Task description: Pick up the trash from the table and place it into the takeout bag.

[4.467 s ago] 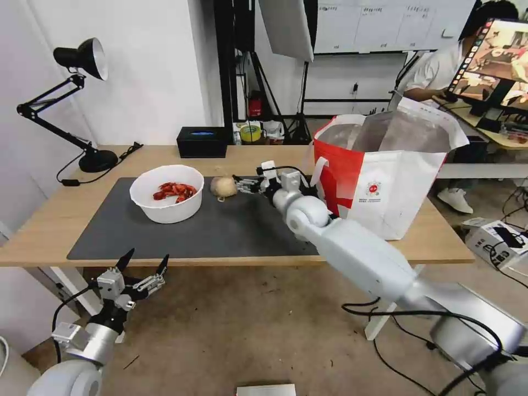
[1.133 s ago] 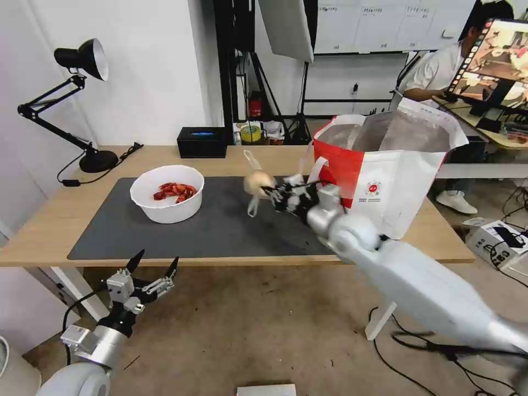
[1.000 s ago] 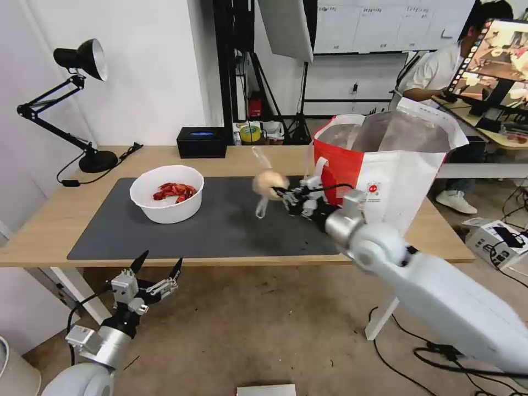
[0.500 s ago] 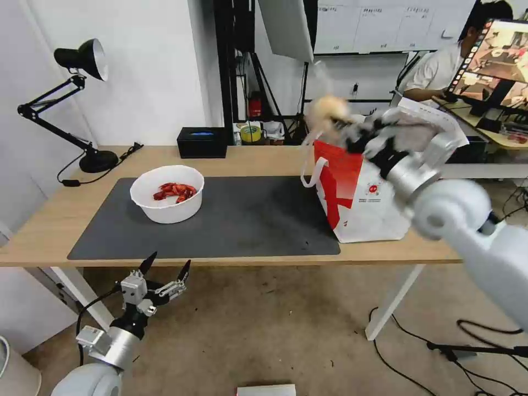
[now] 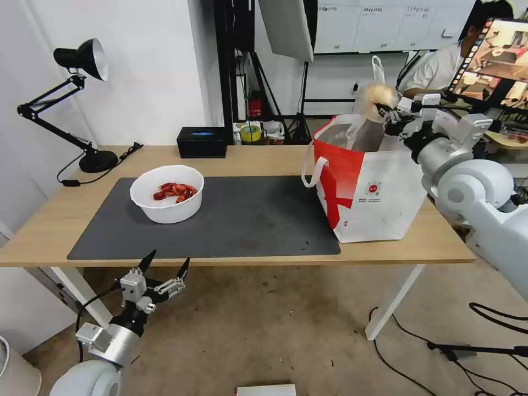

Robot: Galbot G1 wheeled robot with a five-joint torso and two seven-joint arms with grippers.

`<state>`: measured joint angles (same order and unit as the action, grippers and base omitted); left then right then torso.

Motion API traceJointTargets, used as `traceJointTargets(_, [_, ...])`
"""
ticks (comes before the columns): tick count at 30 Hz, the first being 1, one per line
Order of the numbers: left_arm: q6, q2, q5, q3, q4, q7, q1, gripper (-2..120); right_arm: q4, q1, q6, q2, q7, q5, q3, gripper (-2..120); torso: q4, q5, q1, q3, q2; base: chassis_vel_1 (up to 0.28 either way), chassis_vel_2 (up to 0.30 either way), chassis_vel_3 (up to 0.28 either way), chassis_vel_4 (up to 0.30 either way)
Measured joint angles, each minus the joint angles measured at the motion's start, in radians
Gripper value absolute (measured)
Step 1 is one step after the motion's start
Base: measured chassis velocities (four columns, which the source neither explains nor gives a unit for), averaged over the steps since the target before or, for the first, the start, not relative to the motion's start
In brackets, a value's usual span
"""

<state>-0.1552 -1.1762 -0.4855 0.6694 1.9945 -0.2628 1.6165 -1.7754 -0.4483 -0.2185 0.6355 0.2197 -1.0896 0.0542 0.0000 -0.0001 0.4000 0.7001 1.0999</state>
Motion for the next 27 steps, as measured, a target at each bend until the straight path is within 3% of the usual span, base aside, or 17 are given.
traceJointTargets(24, [0.004,0.005,-0.003,-0.011,0.008,0.002,-0.008,100,-0.003,-0.013,-0.030,0.008,-0.009,0.026,-0.015,97,0.0000,0.0001,0.000,0.000,0.000,0.000,0.000,0.000,0.000])
traceJointTargets(27, [0.005,0.005,-0.003,-0.011,0.010,0.002,-0.007,100,-0.006,-0.015,-0.030,0.008,-0.010,0.025,-0.013,100,0.0000,0.0000,0.000,0.000,0.000,0.000,0.000,0.000,0.000])
